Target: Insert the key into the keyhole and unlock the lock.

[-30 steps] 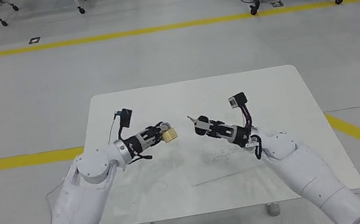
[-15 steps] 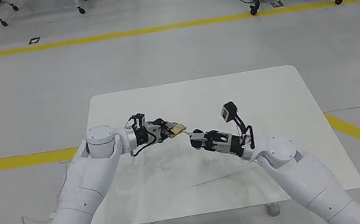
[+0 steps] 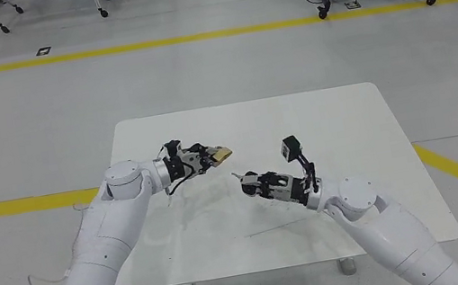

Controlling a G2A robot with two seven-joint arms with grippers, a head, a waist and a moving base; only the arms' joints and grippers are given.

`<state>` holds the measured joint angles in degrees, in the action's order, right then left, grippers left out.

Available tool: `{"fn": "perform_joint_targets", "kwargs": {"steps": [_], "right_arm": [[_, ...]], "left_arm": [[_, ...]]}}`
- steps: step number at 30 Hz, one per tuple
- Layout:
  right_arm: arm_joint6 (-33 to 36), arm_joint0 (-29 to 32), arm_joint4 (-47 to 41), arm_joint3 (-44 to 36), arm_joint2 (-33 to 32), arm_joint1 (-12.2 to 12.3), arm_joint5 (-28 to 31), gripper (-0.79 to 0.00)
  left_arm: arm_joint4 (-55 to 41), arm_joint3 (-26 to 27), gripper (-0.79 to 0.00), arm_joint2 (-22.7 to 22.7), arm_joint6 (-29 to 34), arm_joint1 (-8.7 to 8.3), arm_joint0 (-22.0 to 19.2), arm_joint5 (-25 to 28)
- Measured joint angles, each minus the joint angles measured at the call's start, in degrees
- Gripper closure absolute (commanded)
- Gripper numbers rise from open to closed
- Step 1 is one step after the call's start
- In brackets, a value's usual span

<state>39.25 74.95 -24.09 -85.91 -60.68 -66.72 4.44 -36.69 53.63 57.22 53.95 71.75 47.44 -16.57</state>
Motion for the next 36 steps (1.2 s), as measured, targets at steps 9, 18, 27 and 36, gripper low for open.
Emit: {"fn": "perform_joint_targets", "kwargs": {"steps": [9, 18, 27, 36], "right_arm": [[-7.17, 0.25, -0.66, -2.09, 1.76, -0.93, -3.13, 0.0], [-12.2, 1.85, -0.42, -4.0, 0.66, -1.11, -4.57, 0.0], [-13.12, 2.03, 0.12, -4.56, 0.76, -1.36, -6.7, 0.0], [-13.56, 2.03, 1.35, -4.96, 0.82, -1.54, -7.89, 0.0]], "left_arm": [[8.89, 7.57, 0.0, 0.01, -6.9, -0.91, 3.51, 4.37], [10.61, 10.43, 0.0, 1.25, -7.12, -1.47, 5.24, 3.89], [11.3, 11.0, 0.0, 1.61, -6.38, -1.63, 5.5, 3.39], [11.83, 11.07, 0.0, 1.42, -5.3, -1.61, 5.36, 3.42]]}}
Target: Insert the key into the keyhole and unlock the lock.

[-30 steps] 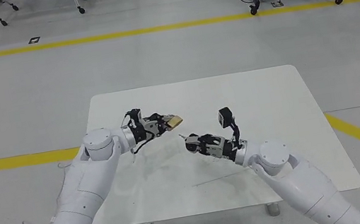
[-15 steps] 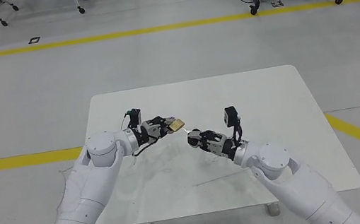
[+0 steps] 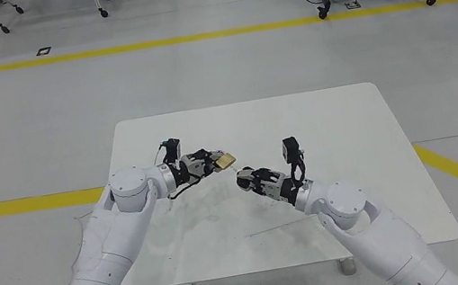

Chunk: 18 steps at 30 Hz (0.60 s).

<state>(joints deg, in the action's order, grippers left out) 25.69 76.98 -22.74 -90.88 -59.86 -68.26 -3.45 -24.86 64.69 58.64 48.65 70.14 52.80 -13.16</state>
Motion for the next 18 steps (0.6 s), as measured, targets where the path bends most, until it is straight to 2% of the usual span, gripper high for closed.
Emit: {"fn": "perform_joint_targets", "kwargs": {"steps": [18], "right_arm": [[-1.83, 0.18, 1.84, -0.34, 0.08, -0.49, -1.06, 0.0]], "left_arm": [[2.7, 0.53, 0.0, -1.05, 1.03, 0.07, -0.02, 1.35]]}}
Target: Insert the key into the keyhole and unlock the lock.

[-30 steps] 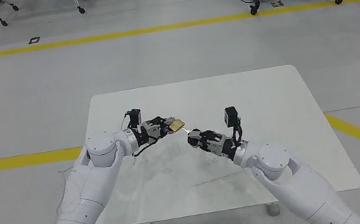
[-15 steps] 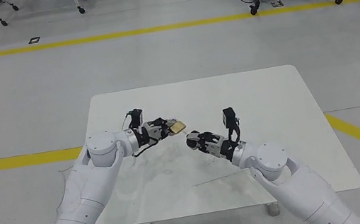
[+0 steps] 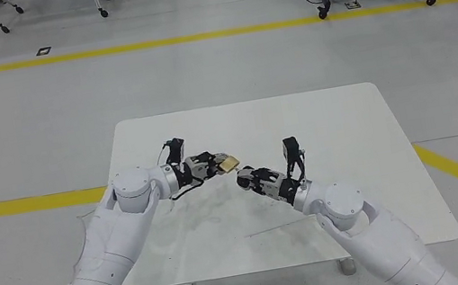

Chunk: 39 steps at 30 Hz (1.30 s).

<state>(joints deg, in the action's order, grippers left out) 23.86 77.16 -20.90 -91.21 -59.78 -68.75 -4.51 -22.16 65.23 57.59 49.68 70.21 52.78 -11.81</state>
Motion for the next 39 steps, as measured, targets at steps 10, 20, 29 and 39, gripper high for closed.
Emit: {"fn": "perform_joint_targets", "kwargs": {"steps": [10, 20, 29, 39], "right_arm": [[-0.04, -0.58, -0.56, 1.32, 0.06, -0.4, -0.11, 0.0], [0.36, -0.82, -2.66, 2.29, -0.09, -0.82, 1.4, -0.785], [0.36, -0.82, -2.66, 2.28, -0.08, -0.81, 1.41, -0.785], [11.36, -0.53, -16.99, 4.17, -2.35, -1.01, 1.06, -0.785]], "left_arm": [[1.81, 0.79, 0.0, -0.84, 0.69, 0.03, 0.3, 0.59], [-0.06, 0.63, 0.0, 0.12, 0.12, 0.09, 0.65, 0.78], [-4.42, 1.1, 0.0, 2.67, -5.6, 0.28, 2.01, 1.18], [-4.74, 3.26, 0.0, 4.2, -7.73, 0.15, 3.89, 4.28]]}}
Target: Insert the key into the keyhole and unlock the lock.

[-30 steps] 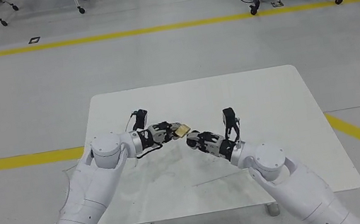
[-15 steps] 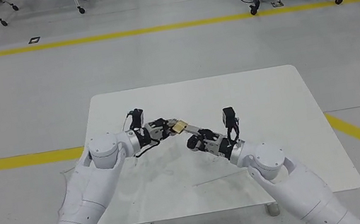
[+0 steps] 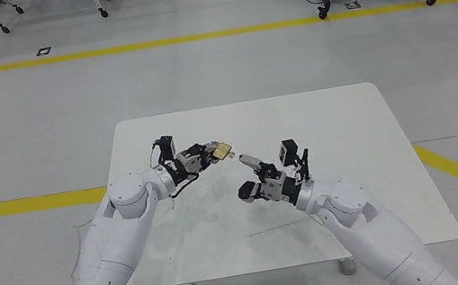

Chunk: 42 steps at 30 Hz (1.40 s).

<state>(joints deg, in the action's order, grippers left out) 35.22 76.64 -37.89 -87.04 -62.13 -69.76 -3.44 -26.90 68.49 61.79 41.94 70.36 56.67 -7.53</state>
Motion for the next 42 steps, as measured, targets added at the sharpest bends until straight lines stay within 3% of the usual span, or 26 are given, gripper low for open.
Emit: {"fn": "perform_joint_targets", "kwargs": {"steps": [2, 3, 4, 6, 18, 31, 41, 42], "right_arm": [[3.83, -0.48, -4.27, 1.42, -0.56, -0.03, -1.41, -0.677], [5.98, -0.91, -6.55, 2.39, -0.79, -0.07, -2.37, -0.529], [7.23, -1.25, -7.93, 3.07, -0.89, -0.11, -2.95, -0.431], [9.71, -2.0, -10.61, 4.55, -0.71, -0.27, -4.37, -0.357], [13.02, -7.22, -15.28, 12.89, 2.5, -1.74, -5.83, -0.256], [12.35, -7.2, -15.77, 13.99, 1.64, -2.05, -3.62, -0.24], [12.15, -6.83, -15.74, 13.66, 1.36, -2.18, -3.92, -0.126], [12.15, -6.82, -15.67, 13.61, 1.37, -2.19, -4.05, -0.062]], "left_arm": [[0.3, 0.58, 0.0, 0.11, 0.11, -0.05, 0.39, 0.78], [0.53, 0.93, 0.0, 0.15, 0.45, -0.09, 0.61, 1.24], [0.73, 1.16, 0.0, 0.16, 0.84, -0.12, 0.75, 1.57], [1.18, 1.52, 0.0, 0.18, 1.79, -0.21, 1.02, 2.12], [0.69, 1.66, 0.0, 0.65, 5.18, -0.36, 1.31, 2.99], [0.54, 1.06, 0.0, 0.61, 6.69, -0.32, 0.98, 3.23], [0.88, 0.65, 0.0, 0.22, 7.61, -0.25, 0.62, 3.3], [0.92, 0.64, 0.0, 0.16, 7.7, -0.24, 0.59, 3.27]]}}
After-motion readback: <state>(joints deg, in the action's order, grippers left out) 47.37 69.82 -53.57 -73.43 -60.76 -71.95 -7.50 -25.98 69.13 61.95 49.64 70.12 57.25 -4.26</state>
